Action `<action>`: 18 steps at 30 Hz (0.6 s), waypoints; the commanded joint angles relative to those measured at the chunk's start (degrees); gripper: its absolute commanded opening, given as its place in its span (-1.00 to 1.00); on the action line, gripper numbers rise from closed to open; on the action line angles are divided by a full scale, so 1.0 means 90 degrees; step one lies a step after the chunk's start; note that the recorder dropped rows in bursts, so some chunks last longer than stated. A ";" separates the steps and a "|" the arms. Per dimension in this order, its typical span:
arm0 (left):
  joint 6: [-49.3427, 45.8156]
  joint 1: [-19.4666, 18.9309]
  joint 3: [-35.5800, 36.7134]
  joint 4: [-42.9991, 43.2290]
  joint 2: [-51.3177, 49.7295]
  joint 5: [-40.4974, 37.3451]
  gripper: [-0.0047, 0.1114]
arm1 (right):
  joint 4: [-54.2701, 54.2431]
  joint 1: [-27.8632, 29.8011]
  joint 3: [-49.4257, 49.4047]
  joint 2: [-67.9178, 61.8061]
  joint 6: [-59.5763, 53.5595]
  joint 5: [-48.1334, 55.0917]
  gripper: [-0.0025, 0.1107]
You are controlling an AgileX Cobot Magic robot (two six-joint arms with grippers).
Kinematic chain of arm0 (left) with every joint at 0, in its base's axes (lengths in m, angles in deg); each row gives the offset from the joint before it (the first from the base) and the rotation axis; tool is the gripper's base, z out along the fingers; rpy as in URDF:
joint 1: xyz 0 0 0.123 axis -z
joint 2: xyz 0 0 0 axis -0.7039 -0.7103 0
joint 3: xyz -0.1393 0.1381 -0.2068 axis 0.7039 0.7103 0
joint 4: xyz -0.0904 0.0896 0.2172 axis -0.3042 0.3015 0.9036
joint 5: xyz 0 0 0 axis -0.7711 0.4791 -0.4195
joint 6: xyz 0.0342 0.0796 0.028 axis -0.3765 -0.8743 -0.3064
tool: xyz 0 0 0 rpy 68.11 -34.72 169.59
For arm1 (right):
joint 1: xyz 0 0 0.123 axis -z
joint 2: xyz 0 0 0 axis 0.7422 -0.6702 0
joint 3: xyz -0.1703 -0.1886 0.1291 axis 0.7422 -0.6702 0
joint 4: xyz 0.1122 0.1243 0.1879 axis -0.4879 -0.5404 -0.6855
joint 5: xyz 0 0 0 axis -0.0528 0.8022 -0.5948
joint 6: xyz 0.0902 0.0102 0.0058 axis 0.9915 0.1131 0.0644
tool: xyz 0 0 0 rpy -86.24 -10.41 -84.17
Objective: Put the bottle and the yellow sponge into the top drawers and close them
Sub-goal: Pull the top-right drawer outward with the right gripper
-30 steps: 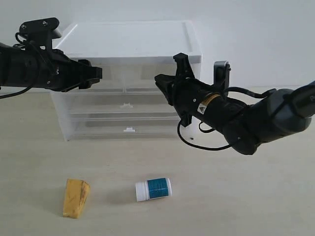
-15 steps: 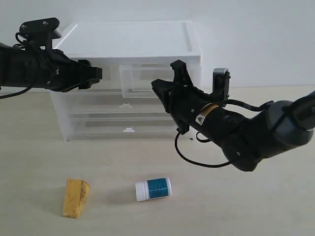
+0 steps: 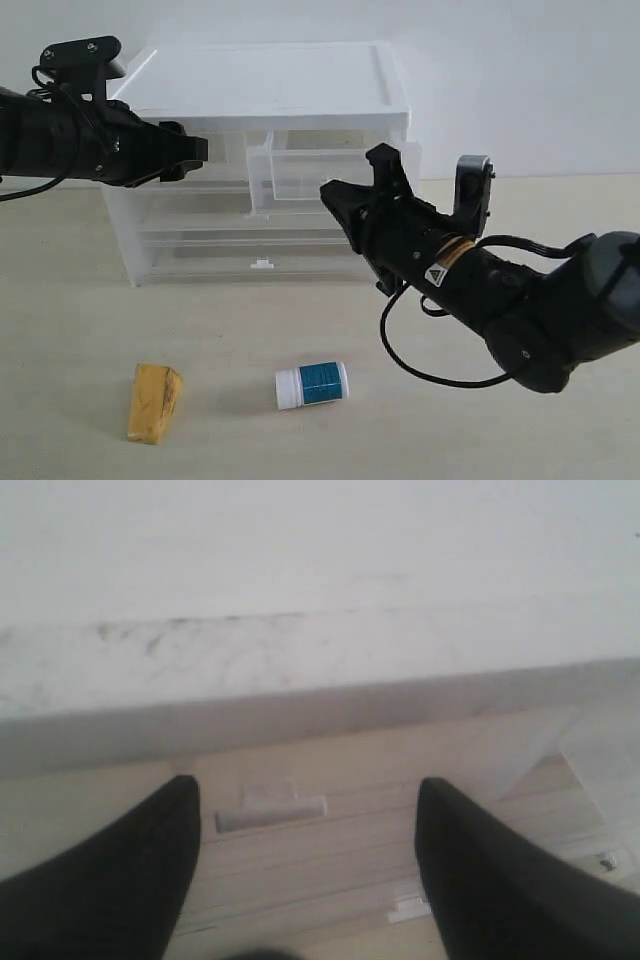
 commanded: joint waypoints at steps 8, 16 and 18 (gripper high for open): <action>-0.0126 -0.0005 -0.0121 0.0025 -0.0008 0.0393 0.11 | 0.0166 -0.0207 -0.0267 0.0259 -0.0124 -0.0416 -0.96; -0.0126 -0.0005 -0.0121 0.0025 -0.0008 0.0393 0.11 | 0.0427 -0.0207 -0.0468 0.0259 0.0016 -0.0416 -0.96; -0.0126 -0.0005 -0.0121 0.0025 -0.0008 0.0393 0.11 | 0.0233 -0.0207 -0.0619 0.0259 -0.0014 -0.0416 -0.96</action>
